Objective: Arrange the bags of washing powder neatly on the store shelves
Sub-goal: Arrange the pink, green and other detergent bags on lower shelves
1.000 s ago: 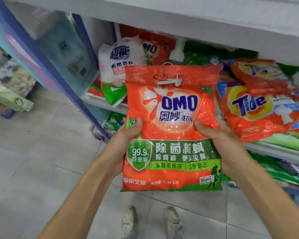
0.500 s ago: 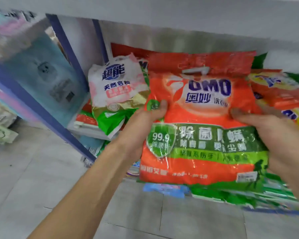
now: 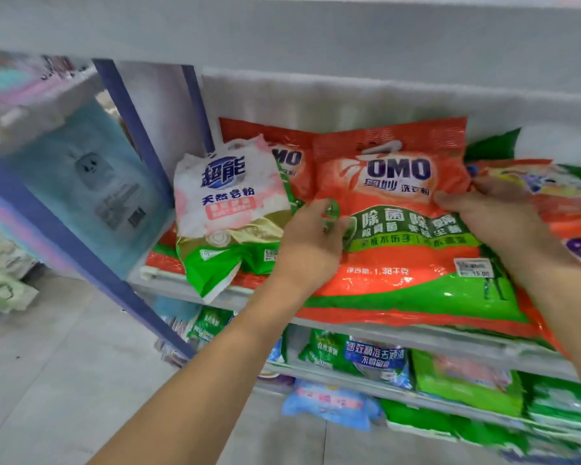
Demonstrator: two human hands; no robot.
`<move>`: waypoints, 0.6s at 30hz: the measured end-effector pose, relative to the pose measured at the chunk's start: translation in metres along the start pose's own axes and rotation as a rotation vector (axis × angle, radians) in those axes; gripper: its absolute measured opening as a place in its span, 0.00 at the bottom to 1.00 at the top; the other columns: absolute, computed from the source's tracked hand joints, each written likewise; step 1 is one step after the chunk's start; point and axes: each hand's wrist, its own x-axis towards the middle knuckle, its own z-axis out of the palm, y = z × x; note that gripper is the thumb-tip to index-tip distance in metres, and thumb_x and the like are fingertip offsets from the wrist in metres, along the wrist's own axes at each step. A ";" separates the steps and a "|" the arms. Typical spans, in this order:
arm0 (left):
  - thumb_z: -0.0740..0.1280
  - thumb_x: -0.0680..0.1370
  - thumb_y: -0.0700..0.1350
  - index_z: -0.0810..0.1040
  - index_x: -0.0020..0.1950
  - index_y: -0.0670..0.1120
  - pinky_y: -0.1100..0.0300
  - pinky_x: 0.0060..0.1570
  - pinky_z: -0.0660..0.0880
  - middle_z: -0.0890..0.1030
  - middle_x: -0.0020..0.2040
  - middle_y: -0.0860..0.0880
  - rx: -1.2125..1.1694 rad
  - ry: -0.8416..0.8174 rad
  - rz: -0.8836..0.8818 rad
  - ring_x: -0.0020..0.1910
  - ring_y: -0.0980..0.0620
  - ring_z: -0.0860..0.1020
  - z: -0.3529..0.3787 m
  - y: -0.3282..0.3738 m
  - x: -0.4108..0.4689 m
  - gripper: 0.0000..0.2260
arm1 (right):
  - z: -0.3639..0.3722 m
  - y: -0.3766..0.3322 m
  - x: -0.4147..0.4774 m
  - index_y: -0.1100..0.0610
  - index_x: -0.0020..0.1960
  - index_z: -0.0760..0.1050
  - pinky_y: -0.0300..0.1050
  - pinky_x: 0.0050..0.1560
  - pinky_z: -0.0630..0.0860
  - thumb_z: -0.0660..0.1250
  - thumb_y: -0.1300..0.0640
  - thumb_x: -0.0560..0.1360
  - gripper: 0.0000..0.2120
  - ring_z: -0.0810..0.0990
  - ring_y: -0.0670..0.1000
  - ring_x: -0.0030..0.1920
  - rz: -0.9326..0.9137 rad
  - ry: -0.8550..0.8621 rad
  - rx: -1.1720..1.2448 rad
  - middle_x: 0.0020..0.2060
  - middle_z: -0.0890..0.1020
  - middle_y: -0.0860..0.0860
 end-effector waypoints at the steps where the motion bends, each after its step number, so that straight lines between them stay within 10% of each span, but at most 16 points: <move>1: 0.61 0.85 0.49 0.73 0.73 0.45 0.63 0.63 0.62 0.73 0.73 0.45 0.052 0.020 0.052 0.73 0.47 0.69 0.001 -0.003 -0.005 0.17 | -0.019 0.020 0.012 0.54 0.55 0.82 0.38 0.39 0.72 0.74 0.51 0.76 0.09 0.82 0.46 0.41 0.099 0.112 -0.005 0.45 0.85 0.50; 6: 0.66 0.82 0.42 0.81 0.63 0.44 0.80 0.61 0.61 0.79 0.68 0.48 0.063 0.123 0.277 0.68 0.54 0.74 -0.019 -0.016 -0.039 0.11 | -0.010 0.021 0.023 0.58 0.59 0.75 0.55 0.54 0.77 0.68 0.47 0.78 0.17 0.80 0.66 0.55 -0.008 0.285 -0.584 0.53 0.80 0.62; 9: 0.69 0.79 0.41 0.83 0.59 0.48 0.66 0.60 0.70 0.84 0.58 0.53 0.187 0.334 0.290 0.57 0.53 0.79 -0.050 -0.038 -0.045 0.10 | 0.005 0.017 0.006 0.59 0.62 0.76 0.60 0.60 0.77 0.69 0.57 0.76 0.16 0.77 0.68 0.59 -0.135 0.254 -0.740 0.60 0.76 0.64; 12: 0.67 0.80 0.49 0.77 0.67 0.45 0.56 0.65 0.61 0.80 0.65 0.46 0.378 0.473 0.067 0.65 0.42 0.74 -0.078 -0.067 -0.038 0.17 | 0.038 -0.006 -0.008 0.57 0.68 0.76 0.55 0.65 0.72 0.68 0.61 0.77 0.20 0.74 0.62 0.67 -0.253 0.111 -0.702 0.66 0.76 0.59; 18: 0.78 0.69 0.52 0.74 0.61 0.45 0.45 0.61 0.76 0.80 0.57 0.46 -0.145 0.384 -0.418 0.57 0.42 0.79 -0.116 -0.085 -0.041 0.25 | 0.123 -0.033 -0.004 0.55 0.69 0.71 0.52 0.63 0.75 0.61 0.35 0.80 0.27 0.77 0.58 0.63 -0.155 -0.311 -0.467 0.64 0.79 0.54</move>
